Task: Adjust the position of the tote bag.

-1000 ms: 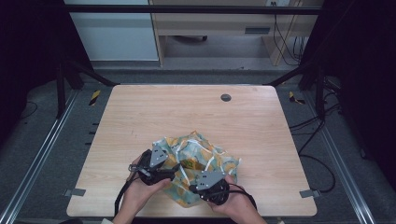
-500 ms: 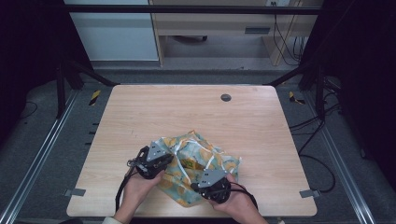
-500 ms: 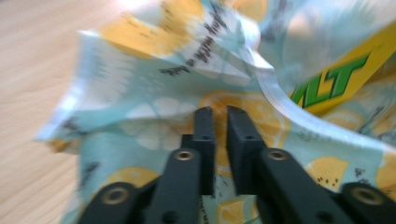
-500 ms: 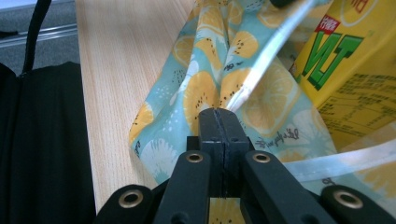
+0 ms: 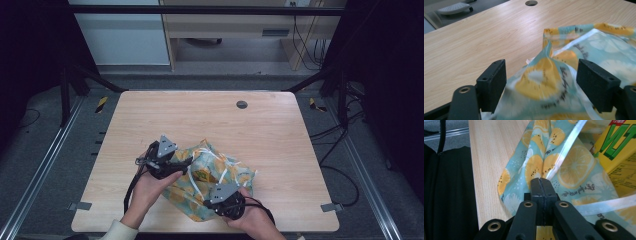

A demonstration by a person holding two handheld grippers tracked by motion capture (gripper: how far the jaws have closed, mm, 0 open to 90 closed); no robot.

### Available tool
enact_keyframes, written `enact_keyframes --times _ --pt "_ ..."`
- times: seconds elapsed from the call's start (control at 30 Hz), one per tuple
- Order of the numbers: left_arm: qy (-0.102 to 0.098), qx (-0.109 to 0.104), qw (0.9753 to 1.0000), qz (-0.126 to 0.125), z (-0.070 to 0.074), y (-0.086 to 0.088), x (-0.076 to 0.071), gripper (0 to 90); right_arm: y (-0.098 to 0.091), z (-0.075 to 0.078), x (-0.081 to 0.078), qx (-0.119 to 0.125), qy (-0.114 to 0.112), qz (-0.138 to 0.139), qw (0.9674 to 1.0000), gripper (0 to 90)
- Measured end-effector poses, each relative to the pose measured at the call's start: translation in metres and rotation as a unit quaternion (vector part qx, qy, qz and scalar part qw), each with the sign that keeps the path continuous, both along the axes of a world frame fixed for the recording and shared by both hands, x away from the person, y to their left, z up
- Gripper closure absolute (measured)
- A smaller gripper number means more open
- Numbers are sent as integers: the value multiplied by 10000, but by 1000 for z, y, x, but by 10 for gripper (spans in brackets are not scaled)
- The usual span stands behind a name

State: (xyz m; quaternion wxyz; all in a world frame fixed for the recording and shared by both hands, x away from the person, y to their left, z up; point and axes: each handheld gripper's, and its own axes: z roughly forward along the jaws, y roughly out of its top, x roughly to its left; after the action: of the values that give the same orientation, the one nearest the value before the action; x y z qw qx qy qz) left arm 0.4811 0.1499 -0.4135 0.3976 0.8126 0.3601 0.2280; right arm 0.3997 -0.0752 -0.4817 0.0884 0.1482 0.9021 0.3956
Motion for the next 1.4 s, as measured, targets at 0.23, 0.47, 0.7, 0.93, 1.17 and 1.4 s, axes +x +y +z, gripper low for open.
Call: enact_keyframes --times 0.23,0.47,0.7,0.93,1.17,1.4 --pt "421 233 9983 -339 -2 -5 3 759 -2 5 -1 99 -47 -70 9999 892" --pt "-2 -122 9995 -293 9 7 -13 892 -13 21 0 277 -236 -451 9983 678" --pt "-170 -309 9976 -601 19 17 -38 897 -36 57 1 511 -575 -977 9922 481" --pt "-236 -221 9956 -878 14 21 -52 898 -59 84 31 618 -979 -1653 9794 481" --pt "-264 -380 9953 -856 12 24 -50 898 -57 69 80 312 -509 -1763 9825 705" --pt "-484 -618 9935 -818 17 35 -61 897 -64 81 64 639 -743 -1848 9779 900"
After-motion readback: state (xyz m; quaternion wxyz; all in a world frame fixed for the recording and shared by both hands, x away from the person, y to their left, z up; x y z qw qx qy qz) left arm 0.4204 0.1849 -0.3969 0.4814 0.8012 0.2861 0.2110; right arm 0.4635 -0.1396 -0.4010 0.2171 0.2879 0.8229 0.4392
